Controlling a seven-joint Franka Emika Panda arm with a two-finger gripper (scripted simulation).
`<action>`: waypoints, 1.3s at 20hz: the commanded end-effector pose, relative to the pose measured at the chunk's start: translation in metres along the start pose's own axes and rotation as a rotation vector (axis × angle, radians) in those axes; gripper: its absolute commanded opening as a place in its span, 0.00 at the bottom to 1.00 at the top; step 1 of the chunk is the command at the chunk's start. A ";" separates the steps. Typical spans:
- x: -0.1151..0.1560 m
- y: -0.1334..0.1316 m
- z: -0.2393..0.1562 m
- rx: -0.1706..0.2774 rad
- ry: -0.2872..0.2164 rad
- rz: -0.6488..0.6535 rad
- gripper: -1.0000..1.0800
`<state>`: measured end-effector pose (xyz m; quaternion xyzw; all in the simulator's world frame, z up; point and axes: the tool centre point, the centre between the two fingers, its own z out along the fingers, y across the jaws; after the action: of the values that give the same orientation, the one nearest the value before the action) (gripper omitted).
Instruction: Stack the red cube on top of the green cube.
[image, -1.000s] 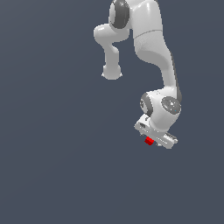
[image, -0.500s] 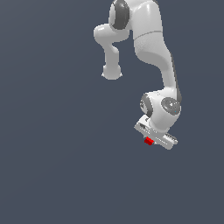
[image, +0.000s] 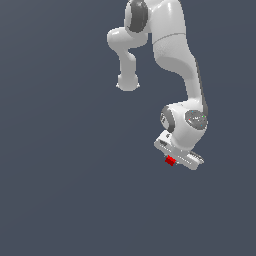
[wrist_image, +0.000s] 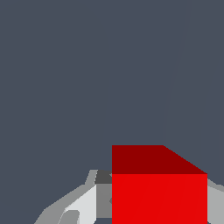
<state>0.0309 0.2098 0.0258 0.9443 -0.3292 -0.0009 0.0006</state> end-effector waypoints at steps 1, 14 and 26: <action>0.000 0.000 -0.009 0.001 0.001 0.000 0.00; 0.000 0.001 -0.086 0.001 0.001 0.000 0.00; -0.007 0.000 -0.088 0.003 0.002 0.000 0.00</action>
<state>0.0277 0.2120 0.1153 0.9441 -0.3297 0.0003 -0.0002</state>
